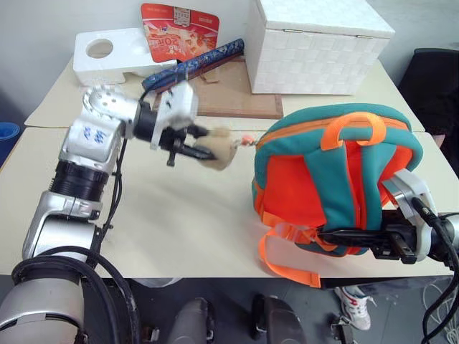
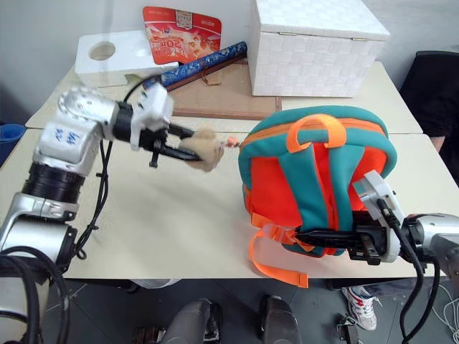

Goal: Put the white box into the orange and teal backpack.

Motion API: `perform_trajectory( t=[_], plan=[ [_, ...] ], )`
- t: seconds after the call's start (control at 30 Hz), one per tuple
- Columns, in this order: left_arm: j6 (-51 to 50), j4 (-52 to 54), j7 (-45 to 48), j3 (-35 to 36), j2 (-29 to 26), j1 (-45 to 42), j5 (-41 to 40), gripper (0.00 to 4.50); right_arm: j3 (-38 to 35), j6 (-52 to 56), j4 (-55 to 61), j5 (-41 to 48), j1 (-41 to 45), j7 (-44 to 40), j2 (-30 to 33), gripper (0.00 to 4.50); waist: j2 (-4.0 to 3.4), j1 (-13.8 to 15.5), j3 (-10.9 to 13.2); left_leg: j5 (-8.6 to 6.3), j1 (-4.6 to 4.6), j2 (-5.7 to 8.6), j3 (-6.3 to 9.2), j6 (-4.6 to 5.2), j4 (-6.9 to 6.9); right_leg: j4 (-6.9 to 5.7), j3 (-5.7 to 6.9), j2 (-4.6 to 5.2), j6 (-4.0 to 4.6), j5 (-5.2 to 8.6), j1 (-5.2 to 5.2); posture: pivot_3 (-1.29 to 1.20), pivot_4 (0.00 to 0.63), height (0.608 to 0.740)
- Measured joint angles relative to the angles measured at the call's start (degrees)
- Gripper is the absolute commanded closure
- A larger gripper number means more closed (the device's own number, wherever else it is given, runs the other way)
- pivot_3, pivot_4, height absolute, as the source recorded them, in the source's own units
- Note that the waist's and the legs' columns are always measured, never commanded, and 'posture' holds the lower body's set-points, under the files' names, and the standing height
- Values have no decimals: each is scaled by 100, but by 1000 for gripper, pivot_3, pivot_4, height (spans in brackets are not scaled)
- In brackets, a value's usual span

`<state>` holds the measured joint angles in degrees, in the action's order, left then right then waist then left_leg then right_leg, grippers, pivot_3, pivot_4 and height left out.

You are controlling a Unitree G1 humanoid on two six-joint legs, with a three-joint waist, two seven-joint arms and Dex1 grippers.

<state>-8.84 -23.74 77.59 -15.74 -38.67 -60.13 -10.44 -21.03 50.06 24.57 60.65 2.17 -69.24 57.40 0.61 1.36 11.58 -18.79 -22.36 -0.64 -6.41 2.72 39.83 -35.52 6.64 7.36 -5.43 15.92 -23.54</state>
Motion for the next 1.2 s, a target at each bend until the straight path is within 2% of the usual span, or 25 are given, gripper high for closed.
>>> perform_trajectory(
  t=[0.2, 0.47, 0.67, 0.7, 0.87, 1.0, 1.13, 1.2],
  plan=[
    [841, -342, -241, -118, 123, 96, 579, 3208, -103, -76, -147, -101, -35, -5, 1, 4500, 0, 2, 0, -5, -2, 1, 1, 9, 2, -1, -10, 7, -1, 0, 2, 0, 150, 740],
    [484, 453, -712, -467, 1054, 1158, 746, 3208, -110, -270, -499, -382, 372, 63, -32, 4500, 1, 2, 0, -6, -5, 1, 3, 10, 14, -2, -11, 8, -2, -1, 2, 0, 150, 740],
    [233, 1005, -968, -522, 1145, 1421, 881, 3208, 127, -366, -690, -535, 870, 262, -243, 4500, -2, 3, -1, -6, -2, 0, 4, 10, 13, 1, -12, 10, -2, -1, 2, 0, 150, 740],
    [181, 1039, -969, -496, 1108, 1439, 874, 2897, 142, -376, -689, -549, 914, 266, -243, 4500, -2, 3, -1, -6, -2, 0, 5, 10, 13, 1, -11, 10, -2, -1, 2, 0, 150, 740],
    [-821, 1623, -679, 56, 543, 1854, 214, 1298, 481, -869, -972, -1384, 762, -11, 142, 2800, -4, -20, -1, -6, -4, -1, 4, 9, 8, -4, -11, 9, -1, -1, 0, 0, 150, 740],
    [-1826, 2192, -349, 893, -270, 2296, -651, 22, 177, -916, -1590, -1483, 664, -671, 711, 1423, -10, -54, 3, -6, -3, -2, 4, 9, 9, -2, -12, 9, -1, -1, 1, 0, 150, 740],
    [-2548, 2392, -157, 1835, -1057, 2719, -1392, 0, -438, -1003, -2232, -1610, 539, -1194, 1207, 21, -11, -72, 4, -8, -1, -3, 8, 7, 8, 11, -9, 10, 1, 1, 4, 0, 150, 740],
    [-2997, 2549, -120, 2330, -1367, 2886, -1802, 0, -695, -1014, -2431, -1706, 244, -1474, 1376, 21, -12, -40, 5, -9, -6, -4, 14, 4, 8, 19, -5, 12, 2, 1, 3, 0, 150, 740]
  ],
)
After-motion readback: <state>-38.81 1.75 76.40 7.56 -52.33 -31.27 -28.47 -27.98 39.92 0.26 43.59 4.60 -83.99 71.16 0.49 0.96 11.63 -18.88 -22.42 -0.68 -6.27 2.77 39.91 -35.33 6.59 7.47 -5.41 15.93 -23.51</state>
